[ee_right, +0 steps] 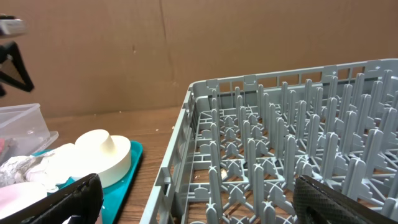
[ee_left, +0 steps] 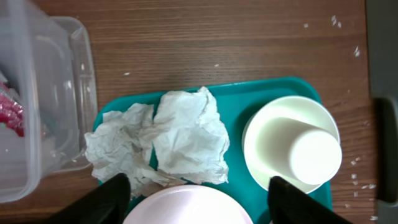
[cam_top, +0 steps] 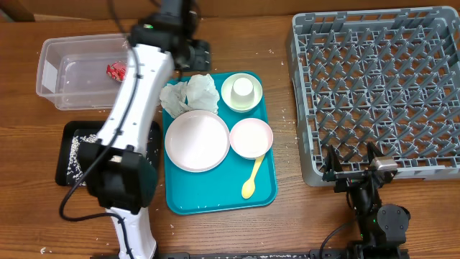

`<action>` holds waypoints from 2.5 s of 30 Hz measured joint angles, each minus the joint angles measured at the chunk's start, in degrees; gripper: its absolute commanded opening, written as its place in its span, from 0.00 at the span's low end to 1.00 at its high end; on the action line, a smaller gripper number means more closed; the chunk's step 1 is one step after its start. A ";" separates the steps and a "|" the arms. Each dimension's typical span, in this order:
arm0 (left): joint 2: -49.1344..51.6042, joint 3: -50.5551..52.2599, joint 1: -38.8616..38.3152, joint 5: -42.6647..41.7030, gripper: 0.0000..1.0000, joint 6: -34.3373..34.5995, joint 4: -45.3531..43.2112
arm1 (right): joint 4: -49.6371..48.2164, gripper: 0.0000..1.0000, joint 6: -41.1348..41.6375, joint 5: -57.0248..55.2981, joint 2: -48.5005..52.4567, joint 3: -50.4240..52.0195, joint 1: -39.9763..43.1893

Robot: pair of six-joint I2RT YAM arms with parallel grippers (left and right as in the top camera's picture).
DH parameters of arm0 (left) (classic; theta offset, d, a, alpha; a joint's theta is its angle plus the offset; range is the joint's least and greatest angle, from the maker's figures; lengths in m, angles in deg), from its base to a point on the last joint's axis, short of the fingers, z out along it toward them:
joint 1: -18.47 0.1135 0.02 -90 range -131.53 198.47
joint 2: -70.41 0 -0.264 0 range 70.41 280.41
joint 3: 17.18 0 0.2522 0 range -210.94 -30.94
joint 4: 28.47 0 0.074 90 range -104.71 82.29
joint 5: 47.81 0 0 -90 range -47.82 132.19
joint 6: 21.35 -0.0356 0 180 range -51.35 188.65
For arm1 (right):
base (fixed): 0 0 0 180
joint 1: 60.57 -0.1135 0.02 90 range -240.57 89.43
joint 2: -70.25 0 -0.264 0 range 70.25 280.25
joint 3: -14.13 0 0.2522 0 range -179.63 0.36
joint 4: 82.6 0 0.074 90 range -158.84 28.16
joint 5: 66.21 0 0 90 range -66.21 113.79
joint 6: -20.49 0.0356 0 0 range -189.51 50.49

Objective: Sort waste into correct bins and load items into the dishwasher
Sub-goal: 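Move the left gripper back over the crumpled white tissue, then lower the left gripper and grasp the white tissue, then carry the tissue left and release it into the clear bin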

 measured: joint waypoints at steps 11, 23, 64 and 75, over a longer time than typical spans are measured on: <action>12.07 0.02 0.96 8.13 0.61 -4.42 -1.55 | 0.00 1.00 0.00 0.00 0.00 0.00 0.00; 15.78 0.02 1.22 7.15 0.63 -12.57 -9.14 | -0.02 1.00 0.00 -0.02 0.00 0.00 0.00; 20.55 -25.03 1.18 -0.35 0.04 -10.12 12.00 | 0.04 1.00 0.02 0.02 0.00 0.00 -0.02; 20.55 -28.41 1.20 -4.00 0.04 -7.41 21.62 | 0.00 1.00 0.00 0.00 0.00 0.00 0.00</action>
